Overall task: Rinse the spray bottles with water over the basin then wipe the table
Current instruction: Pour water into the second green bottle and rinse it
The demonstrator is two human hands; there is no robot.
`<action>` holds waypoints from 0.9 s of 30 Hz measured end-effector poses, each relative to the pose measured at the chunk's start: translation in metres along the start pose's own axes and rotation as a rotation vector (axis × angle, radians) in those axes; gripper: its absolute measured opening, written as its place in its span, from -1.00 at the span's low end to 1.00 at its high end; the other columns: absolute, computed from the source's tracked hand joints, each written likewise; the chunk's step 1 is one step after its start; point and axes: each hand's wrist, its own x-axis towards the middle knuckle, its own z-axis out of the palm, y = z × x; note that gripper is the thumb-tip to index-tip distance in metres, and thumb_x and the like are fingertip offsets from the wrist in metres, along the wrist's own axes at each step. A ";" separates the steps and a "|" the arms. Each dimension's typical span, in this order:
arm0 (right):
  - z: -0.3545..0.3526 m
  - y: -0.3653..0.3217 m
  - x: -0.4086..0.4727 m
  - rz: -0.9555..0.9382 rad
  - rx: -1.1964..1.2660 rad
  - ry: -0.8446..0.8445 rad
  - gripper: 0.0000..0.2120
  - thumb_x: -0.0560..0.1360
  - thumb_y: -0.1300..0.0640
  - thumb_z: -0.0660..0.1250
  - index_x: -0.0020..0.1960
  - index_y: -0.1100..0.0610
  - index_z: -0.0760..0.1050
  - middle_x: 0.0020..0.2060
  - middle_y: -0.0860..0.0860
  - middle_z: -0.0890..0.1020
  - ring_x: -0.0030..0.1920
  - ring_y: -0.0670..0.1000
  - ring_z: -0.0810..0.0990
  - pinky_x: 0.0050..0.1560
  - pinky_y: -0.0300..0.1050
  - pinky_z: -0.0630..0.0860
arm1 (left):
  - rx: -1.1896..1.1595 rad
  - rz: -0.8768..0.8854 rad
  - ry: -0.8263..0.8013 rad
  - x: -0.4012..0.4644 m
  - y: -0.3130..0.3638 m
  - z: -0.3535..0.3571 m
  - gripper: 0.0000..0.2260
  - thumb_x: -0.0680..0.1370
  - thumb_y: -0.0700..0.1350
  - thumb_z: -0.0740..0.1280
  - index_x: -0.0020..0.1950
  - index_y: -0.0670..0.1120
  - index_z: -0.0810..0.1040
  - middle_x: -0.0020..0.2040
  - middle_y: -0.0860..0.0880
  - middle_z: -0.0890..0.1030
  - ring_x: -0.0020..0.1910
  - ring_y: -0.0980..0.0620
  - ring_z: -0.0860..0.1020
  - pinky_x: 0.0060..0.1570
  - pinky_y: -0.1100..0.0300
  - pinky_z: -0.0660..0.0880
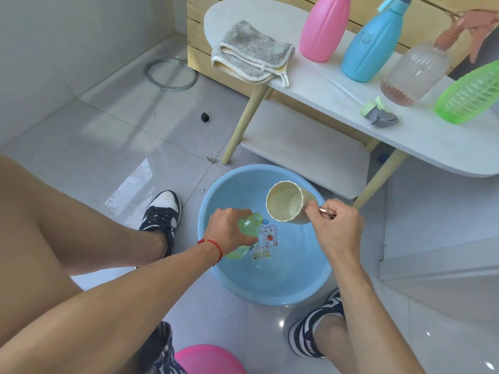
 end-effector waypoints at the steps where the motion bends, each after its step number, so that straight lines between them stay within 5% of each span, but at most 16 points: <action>1: 0.001 -0.002 0.000 -0.021 -0.013 0.001 -0.53 0.47 0.16 0.45 -0.39 0.27 0.21 -0.47 0.07 0.26 -0.40 0.02 0.18 -0.36 -0.02 0.21 | 0.001 -0.002 -0.001 0.000 0.000 0.000 -0.40 0.31 0.10 0.64 0.32 0.04 0.63 0.12 0.00 0.70 0.15 -0.06 0.61 0.17 0.09 0.54; 9: 0.004 -0.013 -0.003 -0.170 -0.099 -0.025 -0.45 0.44 0.21 0.49 -0.46 0.03 0.14 -0.50 -0.04 0.27 -0.43 -0.01 0.23 -0.37 -0.15 0.19 | -0.005 -0.023 -0.016 0.001 0.001 0.000 -0.37 0.31 0.10 0.64 0.34 0.03 0.62 0.16 0.00 0.69 0.17 -0.06 0.61 0.18 0.08 0.54; 20: 0.007 -0.011 -0.003 -0.317 -0.243 0.016 -0.53 0.42 0.26 0.51 -0.45 0.15 0.24 -0.48 -0.01 0.33 -0.37 0.08 0.33 -0.33 -0.11 0.23 | -0.002 -0.035 -0.035 -0.001 0.003 0.002 -0.32 0.32 0.08 0.64 0.41 0.00 0.57 0.22 -0.02 0.68 0.23 -0.09 0.59 0.22 0.08 0.53; 27: 0.005 -0.016 -0.002 -0.380 -0.253 0.039 -0.51 0.41 0.28 0.50 -0.41 0.05 0.21 -0.46 -0.05 0.32 -0.34 0.07 0.35 -0.32 -0.16 0.18 | -0.005 -0.041 -0.050 -0.002 0.003 0.001 -0.31 0.33 0.08 0.64 0.42 -0.03 0.57 0.25 -0.01 0.67 0.22 -0.07 0.60 0.23 0.05 0.55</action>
